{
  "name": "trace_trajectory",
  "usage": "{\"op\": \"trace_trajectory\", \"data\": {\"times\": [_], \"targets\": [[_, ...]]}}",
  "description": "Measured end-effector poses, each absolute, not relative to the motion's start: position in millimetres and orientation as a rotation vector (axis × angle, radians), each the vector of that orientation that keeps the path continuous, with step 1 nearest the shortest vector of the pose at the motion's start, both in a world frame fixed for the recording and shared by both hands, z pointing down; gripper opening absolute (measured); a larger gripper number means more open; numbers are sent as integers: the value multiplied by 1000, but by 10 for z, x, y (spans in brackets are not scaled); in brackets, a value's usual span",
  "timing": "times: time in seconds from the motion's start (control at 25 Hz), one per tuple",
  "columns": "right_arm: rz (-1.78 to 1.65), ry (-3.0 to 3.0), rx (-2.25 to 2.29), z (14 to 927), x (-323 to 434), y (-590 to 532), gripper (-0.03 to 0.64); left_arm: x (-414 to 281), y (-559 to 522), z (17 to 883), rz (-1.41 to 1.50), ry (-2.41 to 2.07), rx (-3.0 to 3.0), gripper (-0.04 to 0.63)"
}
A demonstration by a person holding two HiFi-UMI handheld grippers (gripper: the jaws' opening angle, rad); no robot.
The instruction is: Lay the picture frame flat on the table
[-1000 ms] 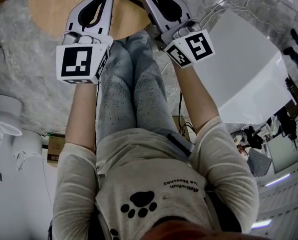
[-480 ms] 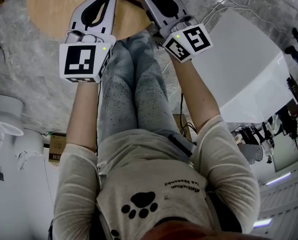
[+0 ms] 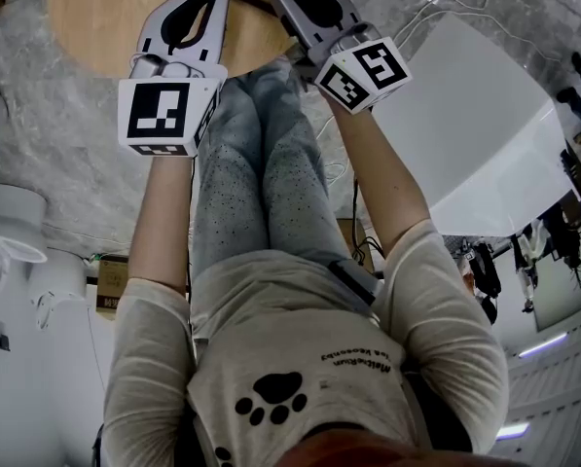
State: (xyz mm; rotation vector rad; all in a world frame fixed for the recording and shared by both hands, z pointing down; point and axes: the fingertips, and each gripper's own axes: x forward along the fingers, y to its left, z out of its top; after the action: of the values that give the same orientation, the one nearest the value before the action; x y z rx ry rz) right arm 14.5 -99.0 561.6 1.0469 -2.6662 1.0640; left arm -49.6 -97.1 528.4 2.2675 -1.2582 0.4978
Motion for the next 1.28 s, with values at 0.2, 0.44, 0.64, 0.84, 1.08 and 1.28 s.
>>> {"op": "trace_trajectory", "data": {"times": [0.2, 0.44, 0.64, 0.84, 1.08, 1.28], "targets": [[1137, -2651, 1048, 5695, 160, -984, 78, -492, -979, 5301, 500, -1251, 2266, 11], [1163, -2643, 1029, 5738, 154, -974, 78, -493, -955, 5348, 508, -1244, 2256, 11], [1249, -2627, 1035, 5804, 132, -994, 78, -507, -947, 5397, 511, -1236, 2252, 11], [1335, -2601, 1037, 5880, 156, -1005, 78, -497, -946, 5432, 515, -1229, 2249, 11], [1442, -2555, 1045, 5964, 158, -1027, 78, -500, -957, 5449, 516, -1223, 2250, 11], [1485, -2518, 1045, 6045, 164, -1018, 80, -495, -949, 5465, 520, -1215, 2249, 11]]}}
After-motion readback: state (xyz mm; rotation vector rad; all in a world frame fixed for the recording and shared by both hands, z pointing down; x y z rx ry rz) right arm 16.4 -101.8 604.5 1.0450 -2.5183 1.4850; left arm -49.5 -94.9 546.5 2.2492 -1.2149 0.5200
